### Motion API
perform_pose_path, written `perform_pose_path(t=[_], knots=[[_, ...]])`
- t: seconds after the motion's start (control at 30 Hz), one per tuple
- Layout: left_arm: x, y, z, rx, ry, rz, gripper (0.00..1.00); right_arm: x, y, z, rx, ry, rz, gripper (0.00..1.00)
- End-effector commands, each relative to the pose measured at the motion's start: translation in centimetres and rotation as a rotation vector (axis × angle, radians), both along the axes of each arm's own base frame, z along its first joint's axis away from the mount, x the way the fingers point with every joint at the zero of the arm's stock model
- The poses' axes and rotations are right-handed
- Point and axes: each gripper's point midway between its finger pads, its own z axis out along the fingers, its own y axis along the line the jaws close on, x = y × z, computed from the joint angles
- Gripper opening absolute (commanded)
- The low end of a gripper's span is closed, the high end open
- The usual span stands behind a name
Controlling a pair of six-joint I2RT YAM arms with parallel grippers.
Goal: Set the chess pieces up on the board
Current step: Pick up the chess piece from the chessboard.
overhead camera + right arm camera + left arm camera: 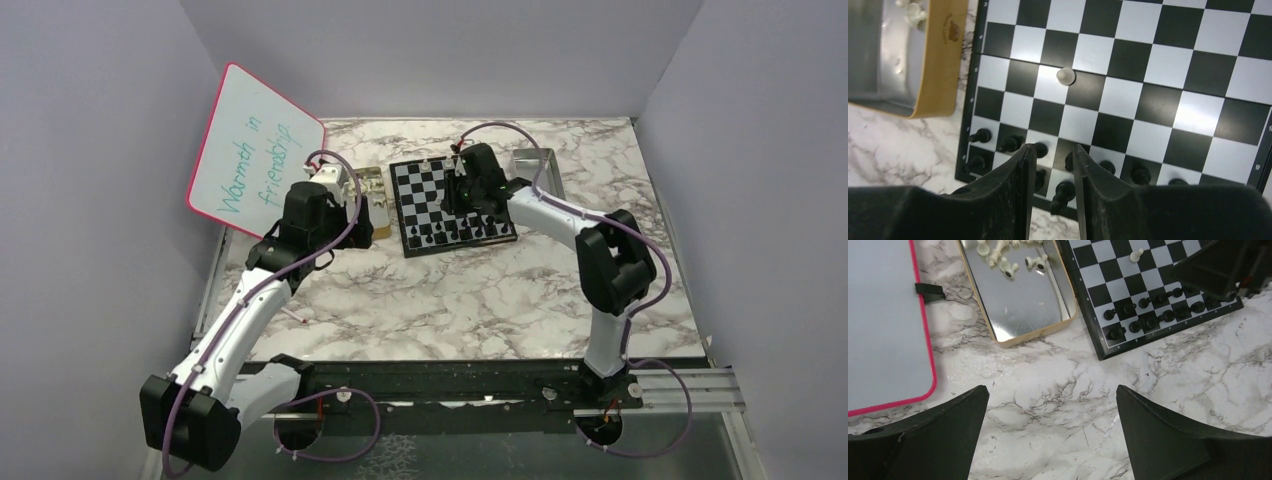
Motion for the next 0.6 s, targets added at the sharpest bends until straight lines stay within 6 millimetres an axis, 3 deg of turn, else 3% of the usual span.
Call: perform_pose_path(t=[0.0, 0.57], knots=[[0.7, 1.0, 3.3, 0.008, -0.143, 0.045, 0.99, 3.3, 0.7, 0.5, -0.057, -0.109, -0.029, 0.35], [0.6, 0.3, 3.0, -0.01, -0.125, 0.015, 0.99, 6.2, 2.8, -2.2, -0.093, -0.077, -0.018, 0.36]])
